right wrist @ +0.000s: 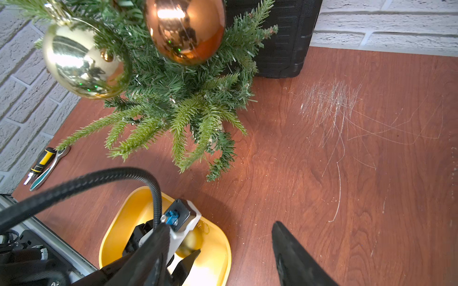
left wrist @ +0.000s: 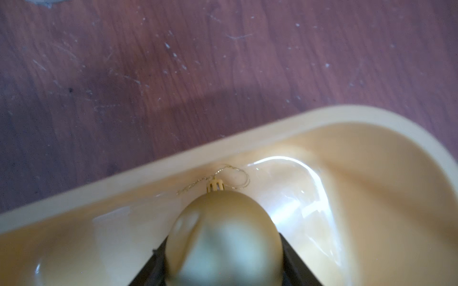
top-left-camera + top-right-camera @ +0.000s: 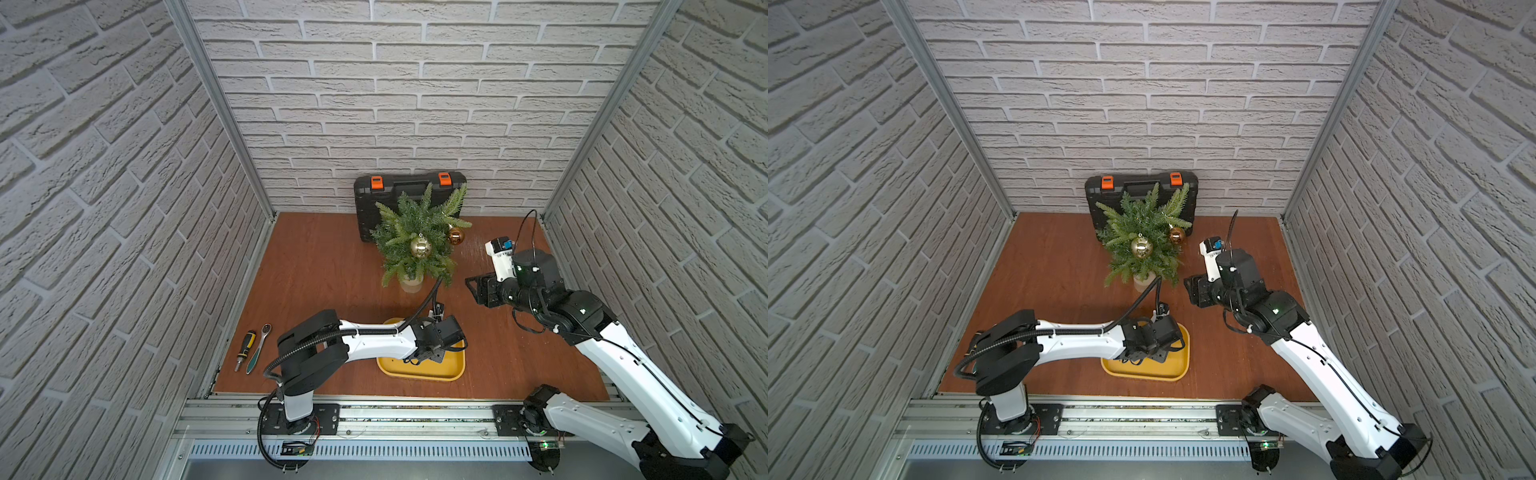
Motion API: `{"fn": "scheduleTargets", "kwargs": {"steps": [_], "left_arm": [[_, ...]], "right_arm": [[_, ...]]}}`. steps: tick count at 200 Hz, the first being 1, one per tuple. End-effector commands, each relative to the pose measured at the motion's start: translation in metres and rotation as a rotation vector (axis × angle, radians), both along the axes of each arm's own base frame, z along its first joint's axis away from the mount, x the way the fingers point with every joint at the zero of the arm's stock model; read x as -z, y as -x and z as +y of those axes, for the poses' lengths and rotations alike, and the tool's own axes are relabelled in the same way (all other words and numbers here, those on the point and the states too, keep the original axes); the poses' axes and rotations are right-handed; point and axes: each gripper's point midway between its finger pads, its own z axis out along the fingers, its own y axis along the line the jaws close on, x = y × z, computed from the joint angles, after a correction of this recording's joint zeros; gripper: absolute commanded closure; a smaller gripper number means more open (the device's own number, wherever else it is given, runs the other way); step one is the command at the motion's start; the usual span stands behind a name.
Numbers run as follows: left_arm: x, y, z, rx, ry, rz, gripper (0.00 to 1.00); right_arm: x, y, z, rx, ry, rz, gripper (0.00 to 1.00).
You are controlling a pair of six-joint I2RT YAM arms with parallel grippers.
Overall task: Decorate the small christmas tree with ornaments
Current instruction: Pick up an ornament from the container.
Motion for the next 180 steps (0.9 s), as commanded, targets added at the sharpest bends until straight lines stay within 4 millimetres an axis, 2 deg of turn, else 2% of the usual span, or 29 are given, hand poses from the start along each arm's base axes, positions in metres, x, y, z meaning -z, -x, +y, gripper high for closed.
{"fn": "scheduleTargets", "kwargs": {"steps": [1, 32, 66, 88, 145, 180], "left_arm": [[-0.041, 0.012, -0.008, 0.148, 0.023, -0.071, 0.45], [-0.074, 0.032, 0.003, 0.328, 0.022, -0.092, 0.48], [-0.116, 0.047, 0.036, 0.453, 0.043, -0.150, 0.49], [-0.148, 0.044, 0.062, 0.485, 0.100, -0.217, 0.53], [-0.228, 0.019, 0.136, 0.465, 0.328, -0.309, 0.58], [-0.258, 0.011, 0.166, 0.493, 0.321, -0.311, 0.59]], "right_arm": [[-0.019, 0.003, -0.009, 0.020, 0.003, -0.061, 0.34], [-0.028, 0.006, -0.015, 0.033, 0.011, -0.092, 0.34], [-0.037, 0.006, -0.020, 0.047, 0.027, -0.115, 0.34], [-0.043, 0.006, -0.020, 0.046, 0.017, -0.127, 0.34], [-0.055, 0.001, -0.006, 0.002, -0.037, -0.144, 0.34], [-0.063, -0.002, 0.013, -0.073, -0.098, -0.161, 0.34]]}}
